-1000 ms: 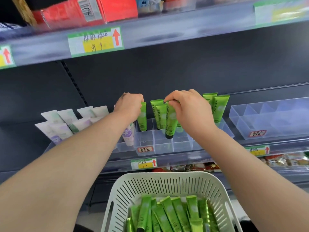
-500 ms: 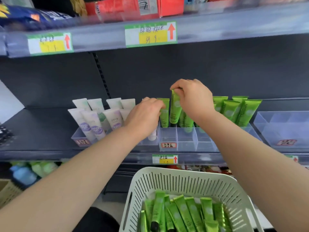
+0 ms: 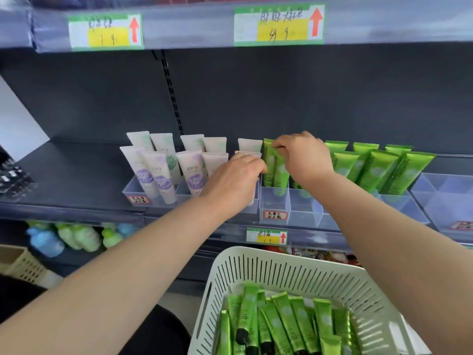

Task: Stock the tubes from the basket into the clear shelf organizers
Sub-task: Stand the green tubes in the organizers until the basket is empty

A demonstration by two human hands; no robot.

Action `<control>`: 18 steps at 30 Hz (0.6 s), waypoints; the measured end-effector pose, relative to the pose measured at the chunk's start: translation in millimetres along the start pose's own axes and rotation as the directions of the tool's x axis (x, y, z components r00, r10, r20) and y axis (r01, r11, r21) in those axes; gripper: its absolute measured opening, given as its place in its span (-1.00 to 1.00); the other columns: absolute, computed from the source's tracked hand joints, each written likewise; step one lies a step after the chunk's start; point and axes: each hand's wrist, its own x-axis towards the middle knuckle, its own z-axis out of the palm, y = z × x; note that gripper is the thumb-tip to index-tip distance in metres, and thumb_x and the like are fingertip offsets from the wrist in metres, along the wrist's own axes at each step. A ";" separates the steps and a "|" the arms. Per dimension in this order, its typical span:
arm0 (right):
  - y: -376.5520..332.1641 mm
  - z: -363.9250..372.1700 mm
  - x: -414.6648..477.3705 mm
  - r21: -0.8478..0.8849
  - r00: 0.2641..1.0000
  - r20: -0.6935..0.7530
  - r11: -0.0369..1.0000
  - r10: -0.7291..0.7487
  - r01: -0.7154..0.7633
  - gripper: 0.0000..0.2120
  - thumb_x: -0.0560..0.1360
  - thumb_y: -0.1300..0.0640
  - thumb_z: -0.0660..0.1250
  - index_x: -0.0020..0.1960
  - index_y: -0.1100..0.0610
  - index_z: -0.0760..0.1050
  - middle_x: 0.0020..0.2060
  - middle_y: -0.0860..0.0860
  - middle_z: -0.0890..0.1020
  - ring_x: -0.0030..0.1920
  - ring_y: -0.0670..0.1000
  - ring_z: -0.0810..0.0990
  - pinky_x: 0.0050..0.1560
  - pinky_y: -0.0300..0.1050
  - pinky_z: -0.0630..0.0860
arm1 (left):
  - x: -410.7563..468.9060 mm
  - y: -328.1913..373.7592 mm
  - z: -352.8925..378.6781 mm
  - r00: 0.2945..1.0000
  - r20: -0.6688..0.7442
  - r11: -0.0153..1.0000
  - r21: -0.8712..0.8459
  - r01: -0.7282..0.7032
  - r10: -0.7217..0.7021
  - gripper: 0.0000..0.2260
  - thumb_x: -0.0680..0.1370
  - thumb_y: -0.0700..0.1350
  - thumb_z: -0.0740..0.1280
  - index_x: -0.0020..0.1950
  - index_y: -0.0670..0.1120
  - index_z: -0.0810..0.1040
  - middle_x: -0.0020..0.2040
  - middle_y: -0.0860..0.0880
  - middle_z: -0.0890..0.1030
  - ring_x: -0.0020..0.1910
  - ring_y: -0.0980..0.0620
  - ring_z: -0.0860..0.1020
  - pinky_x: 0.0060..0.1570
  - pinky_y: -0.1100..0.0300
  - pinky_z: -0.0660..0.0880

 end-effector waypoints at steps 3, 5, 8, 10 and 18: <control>0.3 -4.8 -2.0 0.006 0.998 -0.044 0.999 -0.032 0.032 -0.73 0.54 0.21 0.23 0.18 0.00 0.55 0.00 0.05 0.63 0.08 0.15 0.47 -0.05 -0.01 0.35 | -2.2 3.7 2.0 1.000 0.005 0.999 0.029 -0.014 0.014 -0.70 0.50 -0.32 0.33 0.17 -0.02 0.53 0.17 0.01 0.56 0.21 0.02 0.41 -0.02 0.09 0.45; -0.1 -10.4 -6.6 0.007 0.994 -0.093 0.998 -0.058 0.059 -0.73 0.54 0.21 0.24 0.18 0.01 0.55 0.02 0.04 0.62 0.07 0.15 0.47 -0.06 -0.01 0.35 | -3.5 6.6 2.3 1.000 0.005 0.999 0.039 -0.016 0.015 -0.68 0.50 -0.32 0.34 0.20 -0.03 0.51 0.18 0.01 0.55 0.21 0.01 0.42 -0.03 0.09 0.45; 1.7 -17.6 -23.3 0.005 0.982 -0.164 0.996 -0.089 0.091 -0.76 0.55 0.21 0.25 0.17 0.05 0.56 0.03 0.04 0.63 0.03 0.16 0.48 -0.07 0.02 0.40 | -8.3 11.7 2.9 1.000 0.017 0.999 0.033 -0.017 0.016 -0.67 0.52 -0.31 0.30 0.25 -0.05 0.47 0.21 -0.01 0.53 0.22 -0.01 0.42 -0.01 0.03 0.48; 4.1 -19.4 -42.8 0.012 0.976 -0.190 0.994 -0.101 0.105 -0.78 0.54 0.21 0.27 0.14 0.08 0.58 -0.01 0.06 0.64 -0.02 0.18 0.49 -0.12 0.03 0.42 | -15.3 17.3 5.6 0.999 0.038 0.999 0.015 -0.033 0.033 -0.69 0.54 -0.29 0.28 0.26 -0.07 0.48 0.21 -0.03 0.53 0.23 -0.03 0.42 0.03 0.00 0.48; 21.9 9.1 -154.4 0.040 0.994 -0.081 0.997 -0.067 0.071 -0.79 0.44 0.29 0.37 0.04 0.10 0.63 -0.11 0.04 0.66 -0.07 0.19 0.55 -0.16 0.03 0.44 | -63.4 38.7 49.9 0.982 0.180 0.998 -0.053 -0.042 0.051 -0.70 0.55 -0.29 0.27 0.25 -0.07 0.49 0.23 -0.01 0.52 0.24 -0.02 0.42 0.10 -0.04 0.46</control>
